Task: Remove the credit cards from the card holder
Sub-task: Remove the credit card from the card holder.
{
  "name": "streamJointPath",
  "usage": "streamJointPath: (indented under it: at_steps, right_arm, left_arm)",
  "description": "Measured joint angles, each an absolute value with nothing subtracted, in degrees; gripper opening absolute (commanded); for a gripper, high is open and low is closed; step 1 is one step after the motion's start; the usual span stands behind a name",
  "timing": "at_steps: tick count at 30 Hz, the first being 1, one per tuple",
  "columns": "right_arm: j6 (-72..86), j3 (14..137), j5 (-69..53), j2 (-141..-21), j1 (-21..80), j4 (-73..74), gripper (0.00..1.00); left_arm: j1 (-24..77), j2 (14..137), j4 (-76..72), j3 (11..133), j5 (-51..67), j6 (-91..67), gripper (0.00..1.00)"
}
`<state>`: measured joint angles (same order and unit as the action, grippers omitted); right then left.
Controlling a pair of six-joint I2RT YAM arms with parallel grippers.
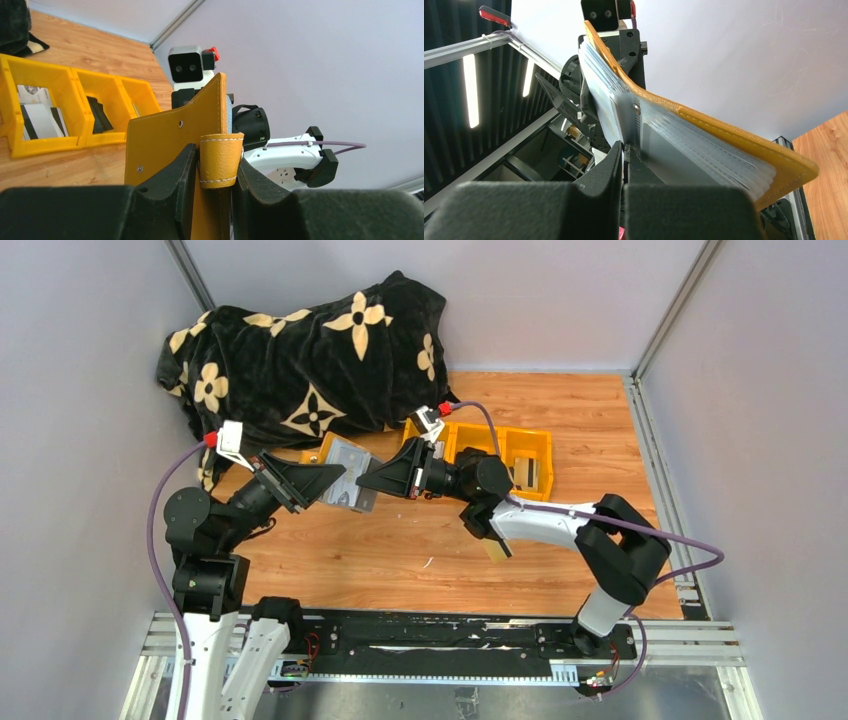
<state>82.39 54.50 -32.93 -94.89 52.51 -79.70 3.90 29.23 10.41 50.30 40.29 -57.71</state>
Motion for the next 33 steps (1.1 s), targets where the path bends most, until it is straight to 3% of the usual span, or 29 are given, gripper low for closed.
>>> streamJointPath:
  at_steps: [5, 28, 33]
  right_arm:
    - [81.2, 53.8, -32.9, -93.5, 52.5, -79.2, 0.0]
    - [79.9, 47.6, -28.4, -89.8, 53.2, -79.9, 0.0]
    - [79.8, 46.5, -27.4, -89.1, 53.3, -80.0, 0.0]
  left_arm:
    - [3.9, 29.3, 10.3, 50.3, 40.3, -57.9, 0.21]
    - [4.2, 30.3, 12.4, 50.3, 42.5, -58.7, 0.17]
    - [4.3, 30.3, 13.0, 50.3, 42.7, -58.7, 0.08]
